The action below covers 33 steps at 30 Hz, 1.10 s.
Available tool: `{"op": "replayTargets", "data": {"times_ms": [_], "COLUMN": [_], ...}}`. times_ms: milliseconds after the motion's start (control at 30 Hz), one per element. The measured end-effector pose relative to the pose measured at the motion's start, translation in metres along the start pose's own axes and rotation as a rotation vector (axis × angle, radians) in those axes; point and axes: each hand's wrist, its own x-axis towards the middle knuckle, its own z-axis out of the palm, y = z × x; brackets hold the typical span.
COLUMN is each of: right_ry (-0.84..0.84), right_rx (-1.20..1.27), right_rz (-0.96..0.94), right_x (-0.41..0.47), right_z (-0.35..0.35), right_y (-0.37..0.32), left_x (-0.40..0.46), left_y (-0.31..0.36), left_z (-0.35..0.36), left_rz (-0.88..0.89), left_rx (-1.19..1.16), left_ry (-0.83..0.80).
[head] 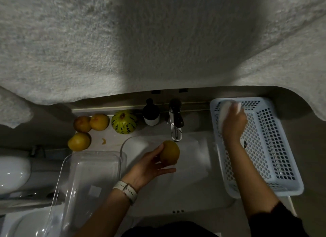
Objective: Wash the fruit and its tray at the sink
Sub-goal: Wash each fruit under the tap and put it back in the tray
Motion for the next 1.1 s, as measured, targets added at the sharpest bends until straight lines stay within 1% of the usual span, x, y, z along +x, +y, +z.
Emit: {"op": "replayTargets", "data": {"times_ms": [67,133,233,300,467,567,667,733,800,867,933,967,1033,1100], "right_ry": [-0.045,-0.105,-0.136,-0.154,-0.198,-0.178,-0.091,-0.012,0.056,0.084,0.013,-0.065,-0.277,-0.550], "right_rx": [-0.217,-0.348,-0.590,-0.646,-0.792,-0.768,-0.735,-0.659,-0.477,-0.259,-0.129,-0.091,-0.021,-0.044], "right_rz": [-0.032,-0.047,-0.111,-0.108,-0.026,-0.016,-0.046,-0.066,-0.188,-0.403,-0.596,-0.683,-0.855,-0.981], "right_x": [0.013,0.017,0.017,0.016,0.018,0.020,0.018,0.016,0.008,-0.014,-0.053,-0.078,-0.131,-0.179], "right_z": [0.018,0.033,0.046,0.051,0.058,0.058,0.051,0.041,0.029,0.019,0.016,0.018,0.026,0.039], "right_y": [0.004,0.005,0.013,0.017,0.032,0.033,0.023,0.012,-0.003,-0.025,-0.048,-0.058,-0.066,-0.065], "left_x": [0.001,0.002,0.002,0.002,0.002,-0.001,-0.006,-0.010,-0.016,-0.023,-0.032,-0.038,-0.051,-0.067], "left_y": [0.000,0.001,0.002,0.003,0.006,0.007,0.010,0.013,0.015,0.018,0.022,0.024,0.028,0.030], "left_z": [0.002,0.004,0.004,0.003,0.001,-0.003,-0.007,-0.011,-0.018,-0.026,-0.032,-0.035,-0.043,-0.052], "left_rz": [-0.003,-0.009,-0.015,-0.023,-0.027,-0.022,-0.010,-0.003,0.005,0.022,0.048,0.066,0.114,0.158], "left_rx": [-0.012,-0.026,-0.045,-0.047,-0.069,-0.094,-0.138,-0.171,-0.203,-0.217,-0.228,-0.233,-0.227,-0.185], "left_ry": [0.001,0.015,0.049,0.066,0.111,0.096,0.089,0.097,0.081,0.053,0.046,0.057,0.093,0.121]}}
